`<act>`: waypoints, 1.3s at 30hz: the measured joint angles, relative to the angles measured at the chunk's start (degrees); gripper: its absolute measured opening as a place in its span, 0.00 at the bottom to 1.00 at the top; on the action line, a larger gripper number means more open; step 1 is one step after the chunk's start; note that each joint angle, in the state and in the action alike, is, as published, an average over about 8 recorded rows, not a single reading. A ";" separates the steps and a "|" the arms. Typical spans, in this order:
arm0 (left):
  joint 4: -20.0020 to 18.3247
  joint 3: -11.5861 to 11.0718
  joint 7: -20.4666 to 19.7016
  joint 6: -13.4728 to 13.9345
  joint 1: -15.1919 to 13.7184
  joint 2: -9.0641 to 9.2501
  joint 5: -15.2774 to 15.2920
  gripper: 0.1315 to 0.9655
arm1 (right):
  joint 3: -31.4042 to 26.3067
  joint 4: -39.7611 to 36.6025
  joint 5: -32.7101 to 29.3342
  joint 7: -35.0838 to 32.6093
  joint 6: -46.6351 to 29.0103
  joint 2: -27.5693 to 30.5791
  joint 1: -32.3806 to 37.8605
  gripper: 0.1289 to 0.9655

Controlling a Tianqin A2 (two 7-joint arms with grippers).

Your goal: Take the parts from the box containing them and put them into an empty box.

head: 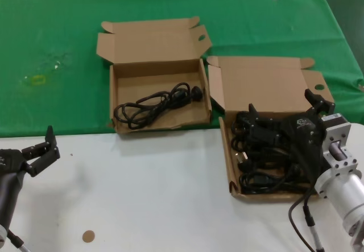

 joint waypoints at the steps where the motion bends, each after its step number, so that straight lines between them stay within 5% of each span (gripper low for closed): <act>1: 0.00 0.00 0.00 0.00 0.00 0.00 0.00 1.00 | 0.00 0.00 0.00 0.00 0.00 0.00 0.00 1.00; 39: 0.00 0.00 0.00 0.00 0.00 0.00 0.00 1.00 | 0.00 0.00 0.00 0.00 0.00 0.00 0.00 1.00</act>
